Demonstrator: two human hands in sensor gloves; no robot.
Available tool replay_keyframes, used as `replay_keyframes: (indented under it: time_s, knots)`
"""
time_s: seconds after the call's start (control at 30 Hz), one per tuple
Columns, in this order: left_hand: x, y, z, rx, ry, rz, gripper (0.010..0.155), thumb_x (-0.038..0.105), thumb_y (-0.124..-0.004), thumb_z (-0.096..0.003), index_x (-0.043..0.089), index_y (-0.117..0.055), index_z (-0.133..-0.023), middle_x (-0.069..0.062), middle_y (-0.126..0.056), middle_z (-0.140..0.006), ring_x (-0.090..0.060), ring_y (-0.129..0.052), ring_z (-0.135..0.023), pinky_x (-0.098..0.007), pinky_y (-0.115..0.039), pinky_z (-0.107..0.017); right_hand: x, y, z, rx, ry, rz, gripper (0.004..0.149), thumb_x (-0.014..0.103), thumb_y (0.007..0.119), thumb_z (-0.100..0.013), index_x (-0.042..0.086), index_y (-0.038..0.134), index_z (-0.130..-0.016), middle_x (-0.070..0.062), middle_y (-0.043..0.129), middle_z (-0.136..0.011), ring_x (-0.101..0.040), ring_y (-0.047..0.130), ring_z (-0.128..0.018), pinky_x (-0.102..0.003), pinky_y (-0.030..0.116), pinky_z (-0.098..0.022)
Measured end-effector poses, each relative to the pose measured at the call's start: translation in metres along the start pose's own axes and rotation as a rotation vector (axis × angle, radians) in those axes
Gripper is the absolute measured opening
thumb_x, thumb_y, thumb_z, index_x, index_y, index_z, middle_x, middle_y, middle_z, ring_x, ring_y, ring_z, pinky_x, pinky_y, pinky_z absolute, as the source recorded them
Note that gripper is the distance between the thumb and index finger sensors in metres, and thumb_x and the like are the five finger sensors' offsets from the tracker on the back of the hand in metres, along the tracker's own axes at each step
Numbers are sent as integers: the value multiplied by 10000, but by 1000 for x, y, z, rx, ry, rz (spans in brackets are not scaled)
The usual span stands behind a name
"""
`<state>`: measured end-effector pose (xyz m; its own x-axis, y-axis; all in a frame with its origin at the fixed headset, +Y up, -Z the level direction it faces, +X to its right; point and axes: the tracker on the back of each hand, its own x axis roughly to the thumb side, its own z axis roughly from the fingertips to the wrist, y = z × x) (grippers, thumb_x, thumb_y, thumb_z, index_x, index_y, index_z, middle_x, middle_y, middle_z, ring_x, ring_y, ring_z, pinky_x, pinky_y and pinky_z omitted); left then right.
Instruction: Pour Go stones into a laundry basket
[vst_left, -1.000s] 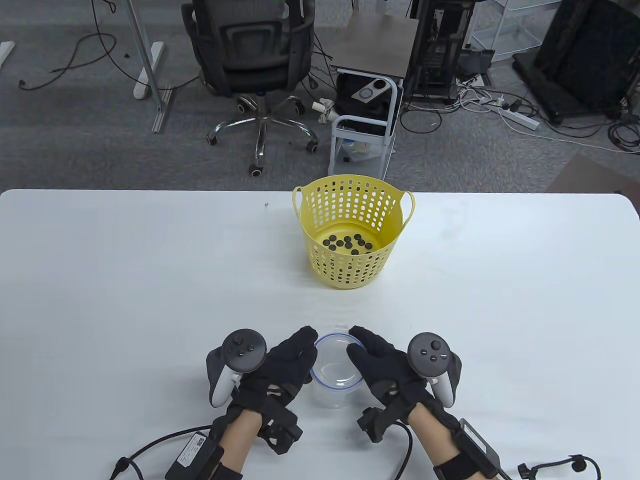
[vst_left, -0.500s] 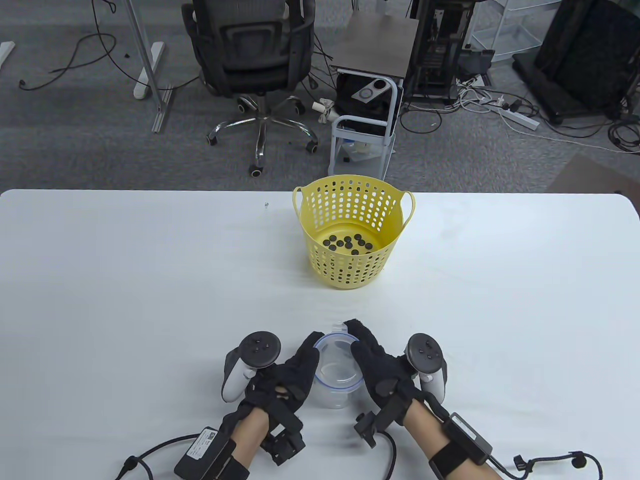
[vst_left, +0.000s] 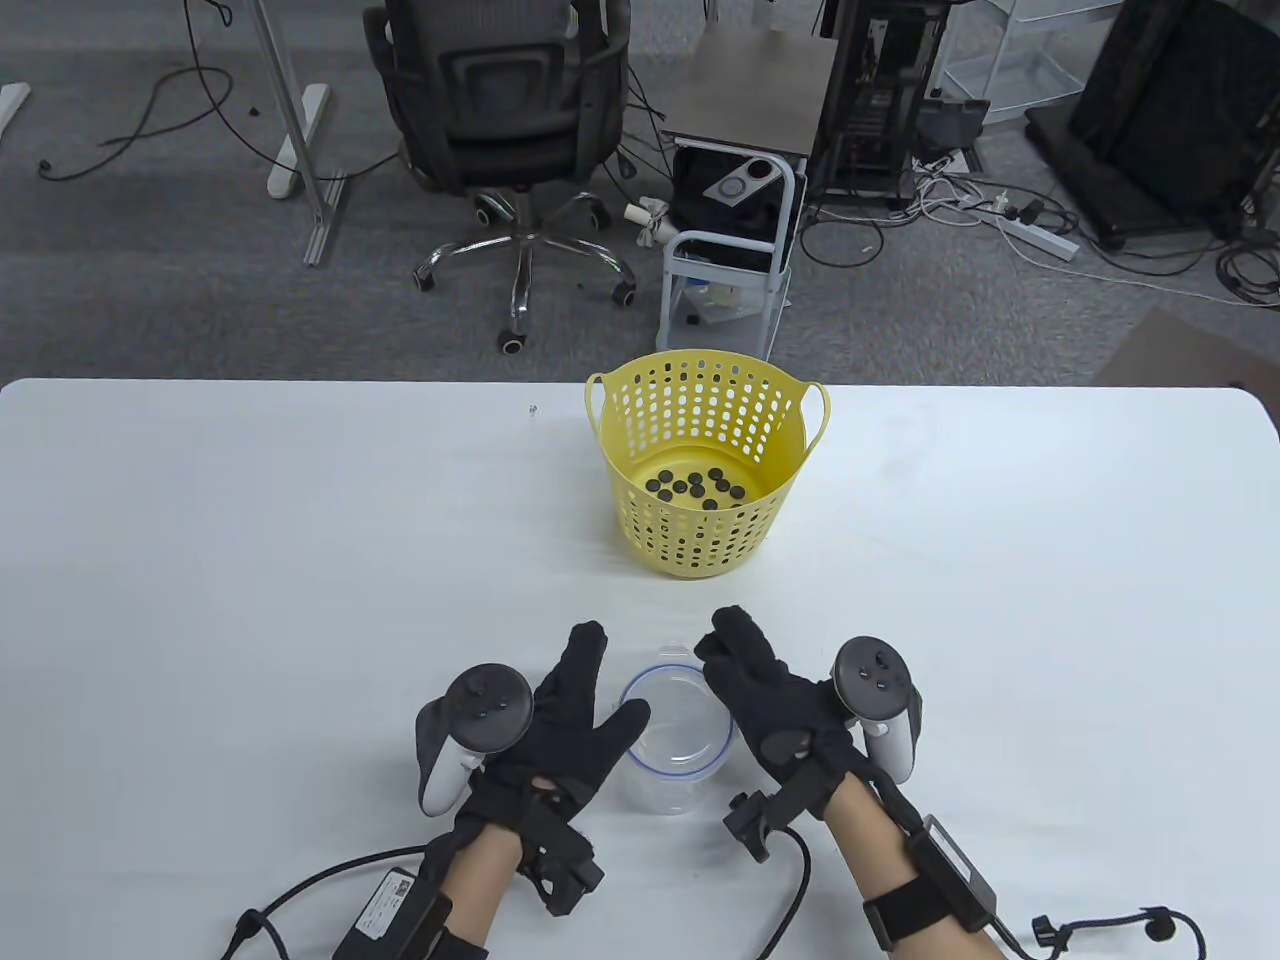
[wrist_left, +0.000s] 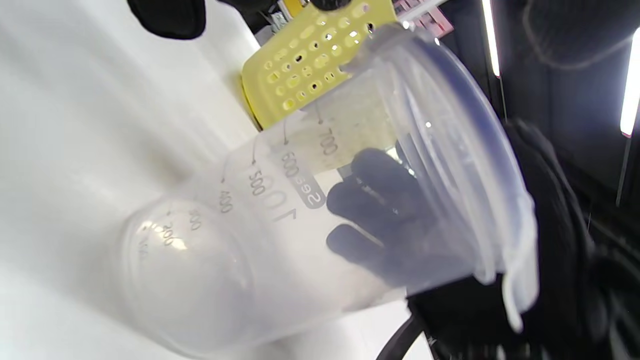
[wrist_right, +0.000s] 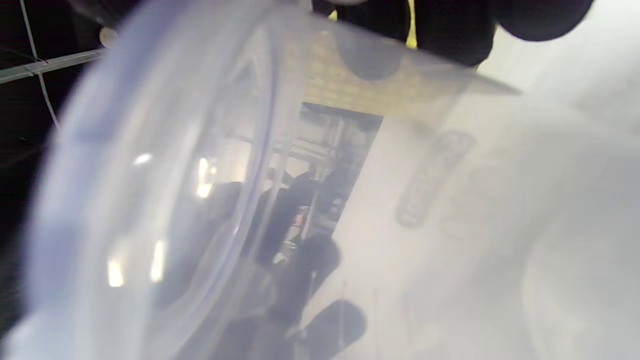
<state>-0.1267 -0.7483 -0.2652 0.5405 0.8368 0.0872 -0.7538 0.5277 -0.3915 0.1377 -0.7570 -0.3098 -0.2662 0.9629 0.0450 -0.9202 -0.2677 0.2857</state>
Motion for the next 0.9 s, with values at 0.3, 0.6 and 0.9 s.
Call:
replay_keyframes:
  time_s: [0.3,0.6,0.9]
  knots:
    - [11,-18,-2,-90,30,-104,1053,758,-813,-435,496,36,-1000,-65,9,-1186,-443,-135,-1117,-624,-461,-759,4,0,-4,3,77,136,791,519,792,-496,109,434,-1070,-244,638,-1061,-610,713,-862,-725,615,-587]
    - [-2,3,-4,-58,85,-17,990,694,-845,-455,511,-69,-1041,-68,-111,-1210,-439,-250,-1128,-612,-497,-752,1,-14,7,26,78,76,799,458,843,-492,120,412,-1072,-246,524,-1105,-620,651,-900,-730,596,-599]
    - [-2,13,-1,230,96,-73,843,665,-876,-433,501,-362,-1082,-47,-396,-1219,-406,-500,-1099,-587,-585,-721,1,-22,16,101,22,112,913,473,923,-447,107,369,-1075,-259,378,-1135,-644,550,-941,-750,555,-616]
